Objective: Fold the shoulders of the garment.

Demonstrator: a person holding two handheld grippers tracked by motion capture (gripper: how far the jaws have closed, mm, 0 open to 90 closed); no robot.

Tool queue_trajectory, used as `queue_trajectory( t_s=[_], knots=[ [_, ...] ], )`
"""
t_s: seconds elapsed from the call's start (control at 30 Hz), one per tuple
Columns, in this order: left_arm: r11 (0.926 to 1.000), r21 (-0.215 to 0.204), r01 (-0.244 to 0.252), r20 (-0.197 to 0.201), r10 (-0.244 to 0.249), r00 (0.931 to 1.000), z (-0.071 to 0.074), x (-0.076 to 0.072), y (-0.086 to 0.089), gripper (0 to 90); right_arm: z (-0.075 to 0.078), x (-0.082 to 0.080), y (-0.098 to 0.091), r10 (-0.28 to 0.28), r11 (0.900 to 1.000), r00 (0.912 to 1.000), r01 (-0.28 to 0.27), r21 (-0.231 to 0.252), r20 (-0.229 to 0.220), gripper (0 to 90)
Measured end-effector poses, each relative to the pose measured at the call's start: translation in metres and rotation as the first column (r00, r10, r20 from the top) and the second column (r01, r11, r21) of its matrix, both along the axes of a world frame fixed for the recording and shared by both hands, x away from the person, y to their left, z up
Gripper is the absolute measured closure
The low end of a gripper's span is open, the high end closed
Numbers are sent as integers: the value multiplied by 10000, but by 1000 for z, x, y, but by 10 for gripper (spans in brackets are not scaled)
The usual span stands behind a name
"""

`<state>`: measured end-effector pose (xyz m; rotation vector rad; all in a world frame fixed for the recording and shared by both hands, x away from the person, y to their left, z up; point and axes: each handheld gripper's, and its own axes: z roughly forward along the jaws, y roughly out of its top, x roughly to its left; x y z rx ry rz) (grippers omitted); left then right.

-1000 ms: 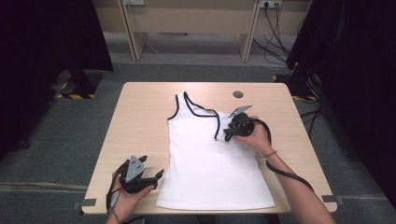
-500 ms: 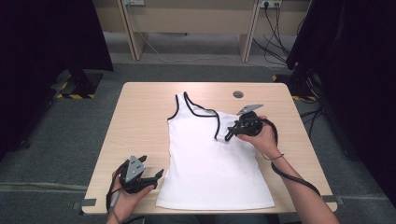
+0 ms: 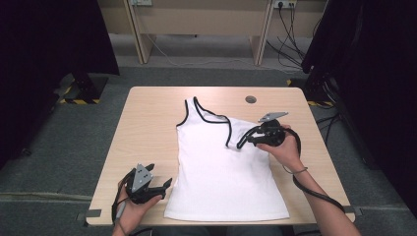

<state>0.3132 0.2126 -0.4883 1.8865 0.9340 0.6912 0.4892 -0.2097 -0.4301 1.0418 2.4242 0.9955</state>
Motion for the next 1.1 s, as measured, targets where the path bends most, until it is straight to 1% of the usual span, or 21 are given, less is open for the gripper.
queue_trajectory(
  t_s=[0.2, 0.37, 0.47, 0.53, 0.57, 0.6, 0.63, 0.67, 0.7, 0.73, 0.77, 0.8, 0.83, 0.87, 0.9, 0.93, 1.0, 1.03, 1.07, 1.1],
  knots=[
    [10000, -6, -9, -6, 9, 10000, 0, 0, 0, 181, 0, -1, -4, -77, 9999, 9999, 78, 89, -68, 396],
    [10000, 8, 2, 19, -2, 10000, 0, 0, 0, 181, 0, -3, -5, -116, 9999, 9999, 116, 92, -45, 389],
    [10000, 39, 26, 35, -26, 10000, 0, 0, 0, 181, 1, -5, -10, -200, 9996, 9998, 200, 216, -25, 381],
    [10000, -32, 19, 37, -19, 10000, 0, -1, 0, 181, 1, -5, -10, -200, 9996, 9998, 200, 216, -25, 363],
    [10000, -32, 19, 37, -19, 10000, 0, -1, 0, 181, 0, -7, -16, -330, 9989, 9994, 333, 321, -99, 363],
    [9997, -254, -9, 2, 10, 10000, 0, 0, 3, 181, 0, -7, -16, -330, 9989, 9994, 333, 321, -99, 347],
    [9997, -254, -9, 2, 10, 10000, 0, 0, 3, 182, 0, -7, -16, -330, 9989, 9994, 333, 321, -99, 347],
    [9997, -254, -9, 2, 10, 10000, 0, 0, 3, 182, -1, -13, -24, -440, 9979, 9990, 444, 467, -98, 337],
    [9991, -419, -46, 32, 47, 10000, 1, 2, 5, 182, -1, -13, -24, -440, 9979, 9990, 444, 467, -98, 337],
    [9991, -419, -46, 32, 47, 10000, 1, 2, 5, 182, -1, -13, -24, -440, 9979, 9990, 444, 467, -98, 337],
    [9990, -430, -87, 104, 92, 9999, 3, 4, 5, 182, -2, -21, -35, -566, 9966, 9984, 570, 595, -99, 326],
    [9990, -430, -87, 104, 92, 9999, 3, 4, 5, 182, -2, -21, -35, -566, 9966, 9984, 570, 595, -99, 326],
    [9990, -430, -87, 104, 92, 9999, 3, 4, 5, 182, -3, -30, -47, -708, 9949, 9975, 710, 721, -57, 326],
    [9990, -445, -81, 205, 90, 9997, 6, 6, 4, 182, -3, -30, -47, -708, 9949, 9975, 710, 721, -57, 325],
    [9990, -445, -81, 205, 90, 9997, 6, 6, 4, 182, -3, -30, -47, -708, 9949, 9975, 710, 721, -57, 325],
    [9990, -445, -81, 205, 90, 9997, 6, 6, 4, 182, -3, -36, -57, -810, 9941, 9967, 809, 725, -24, 322],
    [9989, -468, -87, 271, 100, 9996, 9, 6, 3, 182, -3, -36, -57, -810, 9941, 9967, 809, 725, -24, 322],
    [9987, -506, -112, 287, 127, 9995, 8, 6, 4, 182, -1, -42, -65, -910, 9924, 9959, 904, 833, 24, 317],
    [9987, -506, -112, 287, 127, 9995, 8, 6, 4, 182, -1, -42, -65, -910, 9924, 9959, 904, 833, 24, 317],
    [9987, -506, -112, 287, 127, 9995, 8, 6, 4, 182, 2, -47, -73, -1052, 9894, 9944, 1040, 1014, 73, 317]
  ],
)
